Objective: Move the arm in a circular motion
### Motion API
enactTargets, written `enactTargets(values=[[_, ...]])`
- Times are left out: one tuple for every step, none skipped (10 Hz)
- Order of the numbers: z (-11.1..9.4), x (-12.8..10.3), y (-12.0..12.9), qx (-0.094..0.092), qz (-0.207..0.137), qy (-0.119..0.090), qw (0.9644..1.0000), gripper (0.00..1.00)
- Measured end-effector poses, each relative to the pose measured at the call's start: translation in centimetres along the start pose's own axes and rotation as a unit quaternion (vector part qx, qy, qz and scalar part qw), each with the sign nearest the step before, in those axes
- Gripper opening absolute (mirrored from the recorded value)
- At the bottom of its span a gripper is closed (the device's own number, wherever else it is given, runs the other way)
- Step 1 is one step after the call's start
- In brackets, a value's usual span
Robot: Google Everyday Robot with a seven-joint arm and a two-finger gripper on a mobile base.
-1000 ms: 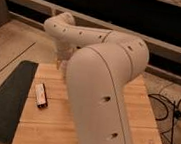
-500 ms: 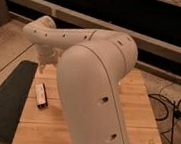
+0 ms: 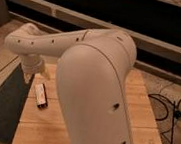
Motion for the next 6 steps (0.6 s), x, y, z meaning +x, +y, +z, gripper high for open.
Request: enactTargets(values=[[0.0, 1.5, 0.9, -0.003, -0.008, 0.002, 1.0, 0.65], [0.0, 2.9, 1.3, -0.003, -0.012, 0.004, 0.9999, 0.65], [0.0, 4.7, 1.7, -0.003, -0.015, 0.008, 0.9999, 0.65], [0.0, 6.8, 1.9, -0.005, -0.016, 0.013, 0.9998, 0.65], [0.0, 8.3, 1.9, -0.006, -0.016, 0.017, 0.9997, 0.65], [-0.1, 9.8, 1.9, -0.01, -0.016, 0.021, 0.9996, 0.65]])
